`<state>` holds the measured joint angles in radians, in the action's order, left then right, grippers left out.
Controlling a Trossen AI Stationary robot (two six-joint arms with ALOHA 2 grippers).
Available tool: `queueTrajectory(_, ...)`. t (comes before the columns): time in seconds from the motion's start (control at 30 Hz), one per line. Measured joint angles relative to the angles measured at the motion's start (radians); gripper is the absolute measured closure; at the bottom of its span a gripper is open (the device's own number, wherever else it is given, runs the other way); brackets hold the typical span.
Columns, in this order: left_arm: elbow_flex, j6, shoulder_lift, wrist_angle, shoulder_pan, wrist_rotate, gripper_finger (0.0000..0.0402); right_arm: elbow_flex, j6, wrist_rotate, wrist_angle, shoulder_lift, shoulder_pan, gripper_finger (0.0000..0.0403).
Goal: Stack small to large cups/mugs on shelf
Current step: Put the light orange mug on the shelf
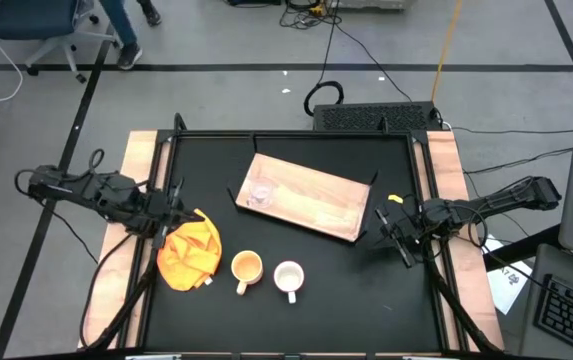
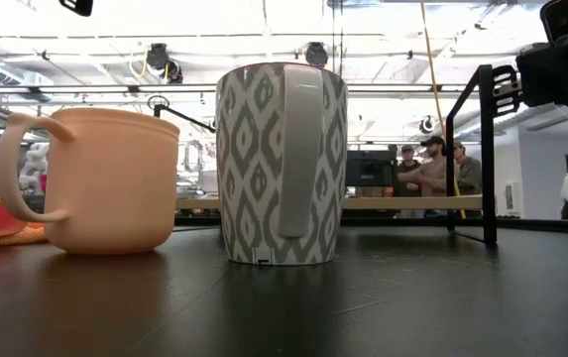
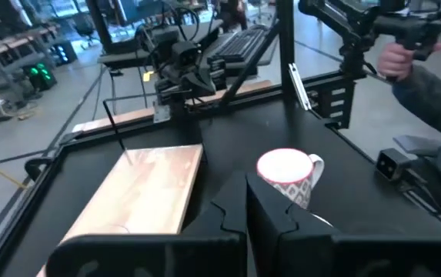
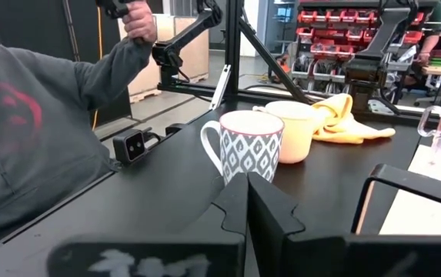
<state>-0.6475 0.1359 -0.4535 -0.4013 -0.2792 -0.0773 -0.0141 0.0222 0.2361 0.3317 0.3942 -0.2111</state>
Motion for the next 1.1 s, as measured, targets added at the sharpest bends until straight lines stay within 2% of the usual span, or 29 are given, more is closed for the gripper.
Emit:
queueTrajectory(0.27,0.147,0.019,0.054,0.127,-0.022,-0.003,0.0401,0.000,0.002,0.000,0.000,0.000,0.000,0.0403)
queueTrajectory(0.43,0.251,0.004,0.084,0.222,-0.026,-0.088,0.0401,0.000,0.000,0.000,0.000,0.000,0.000,0.0403)
queueTrajectory(0.53,0.301,0.004,0.106,0.241,-0.027,-0.091,0.0401,0.000,0.000,0.000,0.000,0.000,0.000,0.0403)
queueTrajectory(0.9,0.423,-0.033,0.165,0.303,-0.027,-0.107,0.0401,0.000,0.006,0.000,0.000,0.000,0.000,0.0403)
queueTrajectory(1.1,0.492,-0.033,0.169,0.396,-0.027,-0.103,0.0401,0.000,0.007,0.000,0.000,0.000,0.000,0.0403)
